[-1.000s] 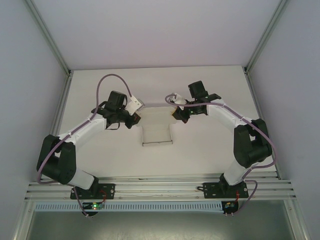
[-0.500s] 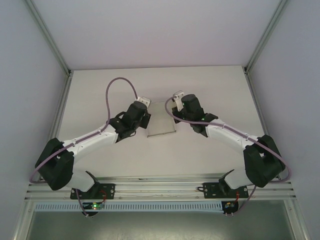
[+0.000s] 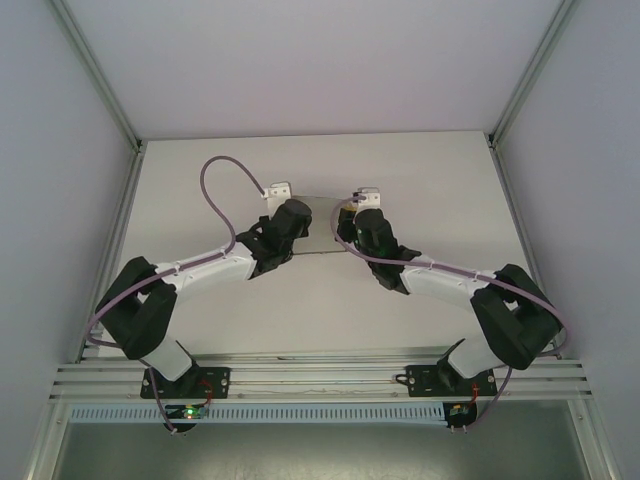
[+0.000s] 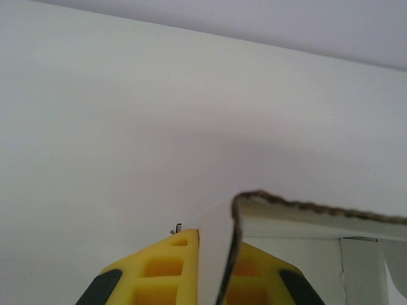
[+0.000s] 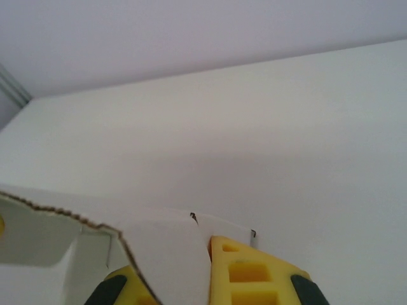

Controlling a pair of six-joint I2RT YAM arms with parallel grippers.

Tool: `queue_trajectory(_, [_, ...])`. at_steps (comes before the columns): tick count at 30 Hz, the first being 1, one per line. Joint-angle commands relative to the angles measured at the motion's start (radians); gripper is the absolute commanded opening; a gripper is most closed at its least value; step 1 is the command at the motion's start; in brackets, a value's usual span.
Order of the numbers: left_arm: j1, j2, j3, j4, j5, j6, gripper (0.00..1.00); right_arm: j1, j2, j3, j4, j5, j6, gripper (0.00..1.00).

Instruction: Assemble paper box

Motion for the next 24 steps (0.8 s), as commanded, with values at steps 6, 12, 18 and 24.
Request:
queue_trajectory(6, [-0.025,0.049,-0.008,0.17,-0.04,-0.127,0.0,0.053,0.064,0.003,0.224,0.04,0.097,0.0])
queue_trajectory(12, [-0.025,0.066,-0.058,0.243,0.009,-0.071,0.0,0.039,0.09,-0.046,0.248,0.029,0.034,0.0])
queue_trajectory(18, [-0.025,0.078,-0.098,0.286,0.062,-0.055,0.0,0.032,0.136,-0.093,0.34,0.001,-0.001,0.0])
queue_trajectory(24, [-0.027,0.077,-0.184,0.407,0.105,-0.007,0.0,0.034,0.183,-0.176,0.504,0.008,-0.008,0.0])
